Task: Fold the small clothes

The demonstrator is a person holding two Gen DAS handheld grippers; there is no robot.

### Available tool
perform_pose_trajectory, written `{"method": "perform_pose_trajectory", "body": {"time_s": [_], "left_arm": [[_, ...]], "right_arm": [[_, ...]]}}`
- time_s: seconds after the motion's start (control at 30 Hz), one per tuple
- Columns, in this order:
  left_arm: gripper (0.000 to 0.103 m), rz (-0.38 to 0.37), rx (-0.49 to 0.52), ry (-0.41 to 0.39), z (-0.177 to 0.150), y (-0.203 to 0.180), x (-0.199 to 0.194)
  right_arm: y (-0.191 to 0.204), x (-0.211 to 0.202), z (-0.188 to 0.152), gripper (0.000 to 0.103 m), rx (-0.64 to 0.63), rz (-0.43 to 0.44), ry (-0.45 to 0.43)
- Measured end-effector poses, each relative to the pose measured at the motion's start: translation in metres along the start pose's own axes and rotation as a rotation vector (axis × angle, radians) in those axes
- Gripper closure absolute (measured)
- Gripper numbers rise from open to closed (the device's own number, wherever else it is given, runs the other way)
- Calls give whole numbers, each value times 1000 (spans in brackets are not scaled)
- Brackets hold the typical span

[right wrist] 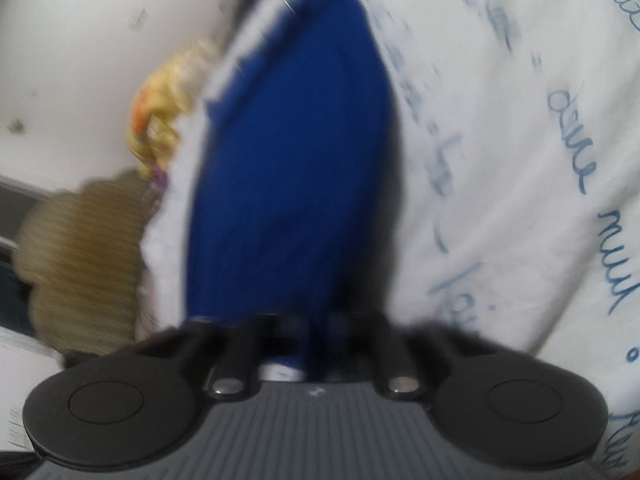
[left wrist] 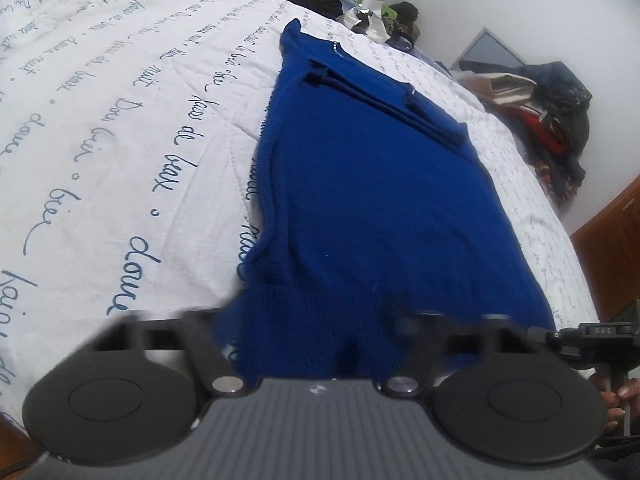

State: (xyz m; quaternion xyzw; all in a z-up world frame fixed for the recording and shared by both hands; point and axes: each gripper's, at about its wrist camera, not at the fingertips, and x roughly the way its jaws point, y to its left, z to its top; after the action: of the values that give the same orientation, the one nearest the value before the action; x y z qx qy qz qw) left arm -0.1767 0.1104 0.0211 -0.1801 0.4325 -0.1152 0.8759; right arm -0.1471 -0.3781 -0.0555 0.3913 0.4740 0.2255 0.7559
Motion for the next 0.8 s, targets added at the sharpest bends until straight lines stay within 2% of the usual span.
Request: {"method": "perform_pose_trajectory", "body": {"time_s": [0.03,0.07,0.13,0.2,0.27,0.33,0.37,0.47,0.5,0.53,0.57,0.6,0.67,0.73,0.8], "left_arm": [[90,28,-3,4,2,2,1],[94,36,-21,24,4,6,2],[94,12,-57,23,9,13,-5],[94,-9,-29,-8,13,9,-20],[94,-20,26,-17,12,2,-26],[94,20,70,20,5,1,-15],[99,58,79,49,0,3,-6],[94,89,87,32,-5,7,-11],[94,107,91,10,-2,8,-18],[86,130,104,-19,2,7,-25],[72,136,121,-46,9,4,-30],[62,123,143,-76,18,-2,-33],[24,71,192,-167,37,-23,-30],[18,7,273,-236,50,-49,-10],[20,3,342,-215,60,-75,29]], "right_arm": [[-1,-1,0,98,-4,1,2],[1,-3,1,98,-15,-10,1],[8,-14,3,98,-53,-13,-23],[20,-31,7,98,-101,-11,-47],[26,-43,8,98,-153,-60,-54],[20,-40,8,98,-178,-140,-29],[9,-33,4,100,-176,-187,6],[8,-40,-7,99,-173,-172,-28],[12,-45,-8,94,-164,-180,-46],[17,-49,-7,93,-152,-194,-57],[24,-52,-2,87,-154,-206,-67],[32,-55,5,77,-172,-220,-92],[48,-56,23,65,-232,-211,-177],[70,-37,48,64,-305,-224,-225],[92,-7,74,64,-393,-231,-247]]}}
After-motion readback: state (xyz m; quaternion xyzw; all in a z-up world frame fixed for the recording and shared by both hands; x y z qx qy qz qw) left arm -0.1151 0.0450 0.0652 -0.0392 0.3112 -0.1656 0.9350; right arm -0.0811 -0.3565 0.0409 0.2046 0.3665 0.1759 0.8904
